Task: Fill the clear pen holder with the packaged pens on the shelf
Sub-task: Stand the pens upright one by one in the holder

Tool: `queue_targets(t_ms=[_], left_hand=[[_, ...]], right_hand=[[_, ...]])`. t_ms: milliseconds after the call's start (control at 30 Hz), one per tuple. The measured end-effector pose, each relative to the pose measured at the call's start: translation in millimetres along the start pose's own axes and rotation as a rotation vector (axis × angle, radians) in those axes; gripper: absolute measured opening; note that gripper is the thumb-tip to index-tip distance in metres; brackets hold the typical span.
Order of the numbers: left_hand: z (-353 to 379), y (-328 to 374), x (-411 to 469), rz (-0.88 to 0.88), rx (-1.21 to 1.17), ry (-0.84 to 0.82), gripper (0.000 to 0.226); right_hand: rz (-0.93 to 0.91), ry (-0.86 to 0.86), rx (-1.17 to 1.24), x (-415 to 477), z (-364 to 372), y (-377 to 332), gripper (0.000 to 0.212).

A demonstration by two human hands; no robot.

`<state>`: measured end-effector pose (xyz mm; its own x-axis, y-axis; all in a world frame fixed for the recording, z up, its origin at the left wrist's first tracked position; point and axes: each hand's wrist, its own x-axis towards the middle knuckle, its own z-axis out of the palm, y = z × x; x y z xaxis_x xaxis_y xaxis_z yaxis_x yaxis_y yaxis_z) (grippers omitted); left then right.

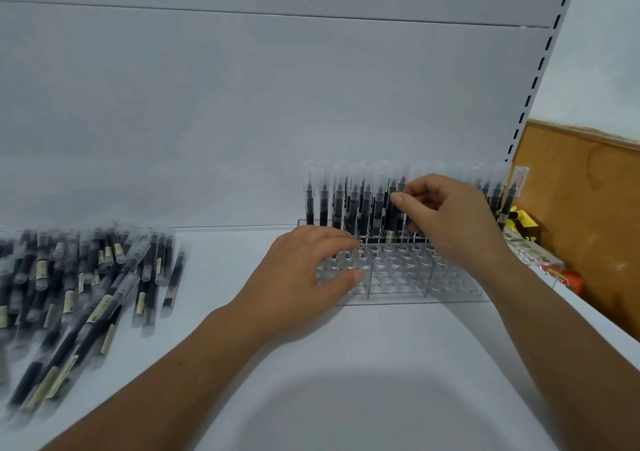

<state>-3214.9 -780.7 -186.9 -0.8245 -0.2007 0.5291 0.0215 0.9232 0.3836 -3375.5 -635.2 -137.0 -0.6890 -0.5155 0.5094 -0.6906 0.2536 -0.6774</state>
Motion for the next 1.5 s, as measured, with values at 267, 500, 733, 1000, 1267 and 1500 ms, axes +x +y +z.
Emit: queue_targets(t_ms=[267,500,733,1000,1267,1500], left_hand=[[0,1,0,0.005,0.008,-0.003,0.057],[1,-1,1,-0.002,0.018,-0.004,0.056],[-1,1,1,-0.006,0.035,-0.030,0.052],[-27,14,-6,0.005,0.228,-0.225,0.059],[-97,0,-71,-0.281,0.292,-0.053,0.040],[-149,-21,-149,-0.565,0.371,0.072,0.035]], right_hand=[[0.012,0.004,-0.066,1,-1,0,0.015],[-0.042,-0.070,-0.206,1,5,2,0.016],[-0.043,-0.112,-0.236,2,1,3,0.014],[-0.072,-0.137,-0.464,-4,-20,-12,0.025],[-0.231,-0.420,-0.232,-32,15,-93,0.014],[-0.354,-0.703,-0.278,-57,112,-151,0.019]])
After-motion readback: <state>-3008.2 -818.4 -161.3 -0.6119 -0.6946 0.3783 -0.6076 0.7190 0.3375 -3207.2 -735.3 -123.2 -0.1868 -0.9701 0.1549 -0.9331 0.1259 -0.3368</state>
